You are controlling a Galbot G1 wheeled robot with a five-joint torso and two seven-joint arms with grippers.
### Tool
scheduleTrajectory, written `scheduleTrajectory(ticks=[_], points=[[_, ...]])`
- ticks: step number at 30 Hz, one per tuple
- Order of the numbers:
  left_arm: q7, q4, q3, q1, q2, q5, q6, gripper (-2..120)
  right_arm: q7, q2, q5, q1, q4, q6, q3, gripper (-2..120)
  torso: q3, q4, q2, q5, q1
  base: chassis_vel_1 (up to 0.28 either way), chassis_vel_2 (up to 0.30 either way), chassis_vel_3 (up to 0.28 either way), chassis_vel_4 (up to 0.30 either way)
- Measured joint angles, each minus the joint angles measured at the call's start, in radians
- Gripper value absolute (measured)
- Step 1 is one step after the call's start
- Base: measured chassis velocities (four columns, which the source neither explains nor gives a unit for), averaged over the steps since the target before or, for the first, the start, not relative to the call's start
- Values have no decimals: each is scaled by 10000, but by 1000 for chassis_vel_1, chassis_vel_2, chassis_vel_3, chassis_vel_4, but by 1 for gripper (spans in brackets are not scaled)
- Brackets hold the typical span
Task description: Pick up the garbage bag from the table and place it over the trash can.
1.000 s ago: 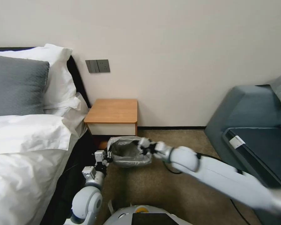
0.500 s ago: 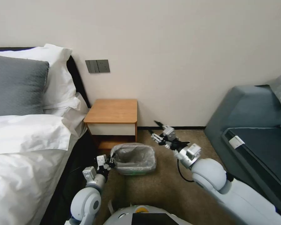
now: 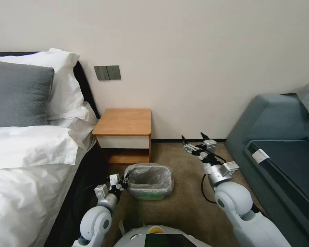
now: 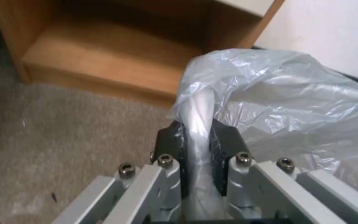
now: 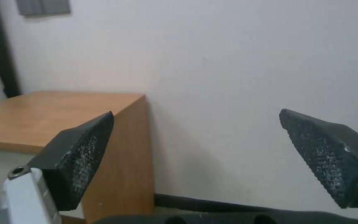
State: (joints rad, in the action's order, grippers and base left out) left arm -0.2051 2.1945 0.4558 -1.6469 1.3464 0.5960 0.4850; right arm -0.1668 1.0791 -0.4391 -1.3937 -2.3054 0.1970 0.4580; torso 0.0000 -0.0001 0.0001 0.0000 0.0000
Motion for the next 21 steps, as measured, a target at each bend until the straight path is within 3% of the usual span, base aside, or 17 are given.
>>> scheduleTrajectory(ticks=[5,17,21], points=[[-79,-422,-97,5,95,172,30,9,66,44,-158,-57,81,50,243,100,0,1,0,-1,0,0,0,0,0],[40,-614,-163,-22,115,410,-199,9,315,228,-12,-267,-74,69,244,100,0,1,0,0,1,0,0,0,0],[3,-573,-195,-53,118,524,-200,17,415,290,96,-324,-74,59,193,100,0,1,0,-1,0,0,0,0,0]])
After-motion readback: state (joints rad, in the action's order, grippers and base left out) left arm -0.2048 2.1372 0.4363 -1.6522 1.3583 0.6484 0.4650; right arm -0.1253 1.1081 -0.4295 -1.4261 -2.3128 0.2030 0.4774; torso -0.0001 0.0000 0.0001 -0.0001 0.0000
